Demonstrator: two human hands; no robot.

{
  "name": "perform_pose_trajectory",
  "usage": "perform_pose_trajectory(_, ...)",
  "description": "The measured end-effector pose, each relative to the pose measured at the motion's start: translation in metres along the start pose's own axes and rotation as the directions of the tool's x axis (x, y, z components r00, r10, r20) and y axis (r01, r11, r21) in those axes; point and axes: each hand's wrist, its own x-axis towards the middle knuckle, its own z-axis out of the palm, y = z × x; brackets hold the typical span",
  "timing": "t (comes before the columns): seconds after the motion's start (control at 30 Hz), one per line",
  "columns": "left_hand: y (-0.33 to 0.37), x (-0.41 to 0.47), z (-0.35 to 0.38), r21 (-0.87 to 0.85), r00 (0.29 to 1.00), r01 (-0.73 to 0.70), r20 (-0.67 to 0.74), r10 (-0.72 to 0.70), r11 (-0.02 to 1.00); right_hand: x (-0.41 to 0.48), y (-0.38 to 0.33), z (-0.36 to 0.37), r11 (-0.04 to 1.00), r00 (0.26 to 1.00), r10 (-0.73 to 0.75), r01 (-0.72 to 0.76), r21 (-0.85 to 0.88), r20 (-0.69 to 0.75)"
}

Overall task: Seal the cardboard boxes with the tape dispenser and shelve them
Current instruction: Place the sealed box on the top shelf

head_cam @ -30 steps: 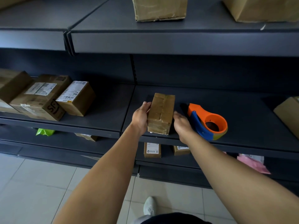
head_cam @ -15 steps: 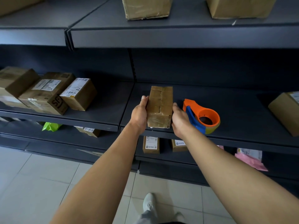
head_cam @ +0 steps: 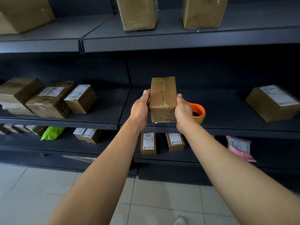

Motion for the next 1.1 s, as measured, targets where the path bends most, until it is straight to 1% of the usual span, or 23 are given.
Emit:
perform_pose_trajectory(0.07,0.004,-0.014,0.004,0.009,1.0,-0.016,0.02,0.015,1.0,-0.015,-0.001,-0.007,0.999,0.999,-0.024,0.025,0.032,-0.031)
perform_pose_trajectory(0.17,0.012,-0.039,0.006,0.021,0.994,-0.055,0.097,0.053,0.998,-0.043,-0.001,-0.014,0.994,0.995,-0.06,0.067,0.091,-0.081)
perform_pose_trajectory(0.27,0.019,-0.069,0.009,0.017,0.984,-0.068,0.168,0.064,0.998,-0.075,-0.001,-0.021,0.984,0.984,-0.113,0.129,0.121,-0.135)
perform_pose_trajectory(0.37,0.028,-0.095,0.016,0.022,0.975,-0.09,0.207,0.083,0.996,-0.102,-0.003,-0.031,0.965,0.964,-0.183,0.214,0.152,-0.194)
perform_pose_trajectory(0.6,0.052,-0.135,0.056,0.011,0.932,-0.175,0.326,0.162,0.985,-0.158,-0.028,-0.067,0.892,0.882,-0.319,0.403,0.203,-0.348)
perform_pose_trajectory(0.83,0.104,-0.146,0.12,-0.085,0.869,-0.256,0.416,0.267,0.963,-0.171,-0.095,-0.109,0.798,0.766,-0.444,0.574,0.184,-0.465)
perform_pose_trajectory(1.0,0.14,-0.124,0.173,-0.112,0.859,-0.282,0.413,0.303,0.953,-0.15,-0.152,-0.14,0.766,0.737,-0.498,0.621,0.166,-0.457)
perform_pose_trajectory(1.1,0.161,-0.099,0.203,-0.105,0.867,-0.321,0.368,0.337,0.941,-0.133,-0.188,-0.152,0.763,0.743,-0.532,0.628,0.15,-0.407)
